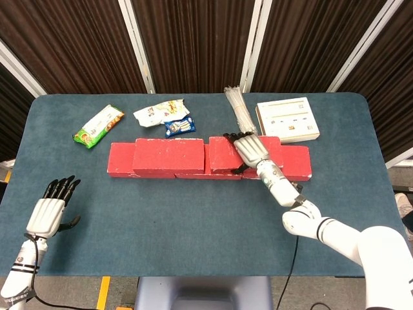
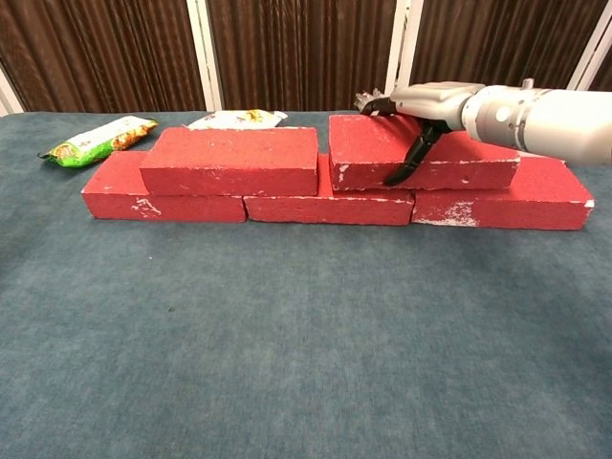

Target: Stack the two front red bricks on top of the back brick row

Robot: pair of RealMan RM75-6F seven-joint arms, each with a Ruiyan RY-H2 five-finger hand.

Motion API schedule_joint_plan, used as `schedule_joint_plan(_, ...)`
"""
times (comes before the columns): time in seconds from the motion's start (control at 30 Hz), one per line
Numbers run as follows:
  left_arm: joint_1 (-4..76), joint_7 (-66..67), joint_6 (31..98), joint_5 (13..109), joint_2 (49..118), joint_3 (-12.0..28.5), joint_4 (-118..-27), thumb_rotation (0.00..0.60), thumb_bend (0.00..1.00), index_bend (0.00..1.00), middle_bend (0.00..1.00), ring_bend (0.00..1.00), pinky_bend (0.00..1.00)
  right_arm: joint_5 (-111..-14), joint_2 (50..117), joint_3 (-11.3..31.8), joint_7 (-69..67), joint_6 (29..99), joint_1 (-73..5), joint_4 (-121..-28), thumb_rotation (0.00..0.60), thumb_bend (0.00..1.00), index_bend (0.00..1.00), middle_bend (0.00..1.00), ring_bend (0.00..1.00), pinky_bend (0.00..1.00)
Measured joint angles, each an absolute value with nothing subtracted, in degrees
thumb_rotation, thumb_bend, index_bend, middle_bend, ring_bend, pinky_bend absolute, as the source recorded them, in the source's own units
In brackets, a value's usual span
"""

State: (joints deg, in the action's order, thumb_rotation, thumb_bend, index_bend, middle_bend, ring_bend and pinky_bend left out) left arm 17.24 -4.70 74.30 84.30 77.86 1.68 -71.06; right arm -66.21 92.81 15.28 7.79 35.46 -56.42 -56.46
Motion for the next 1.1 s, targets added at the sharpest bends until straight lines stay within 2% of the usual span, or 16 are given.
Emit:
schedule_joint_plan(0.2,17.29,-4.98,74.01,84.31,77.81,1.78,-70.97,0.600,0.26,0.00,0.00,0.00,0.02,-63.81,93.11,15.38,8.29,34.61,-56.92,-56.83,0.600,0.33,0.52,0.52,0.38,0.58)
schedule_joint_plan(0.57,17.22,-4.71,73.90,84.28,77.90,1.94,-70.94,0.600,0.26,0.00,0.00,0.00,0.02,-60.47,93.11,14.94,10.64,34.35,-57.58,-57.75,0.600,0.33,0.41,0.44,0.32,0.54)
schedule_joint_plan(0.87,17.17,-4.96,73.69,84.26,77.73,2.00,-71.13,0.600,0.26,0.00,0.00,0.00,0.02,-57.13,92.63,14.56,13.16,34.18,-58.17,-59.10,0.600,0.33,0.19,0.31,0.20,0.47)
schedule_joint_plan(1.1,17.15,-5.09,73.51,84.06,77.70,2.15,-71.19,0.600,0.26,0.00,0.00,0.00,0.02,-54.93,92.08,14.08,14.74,34.11,-58.66,-60.11,0.600,0.27,0.04,0.22,0.11,0.40)
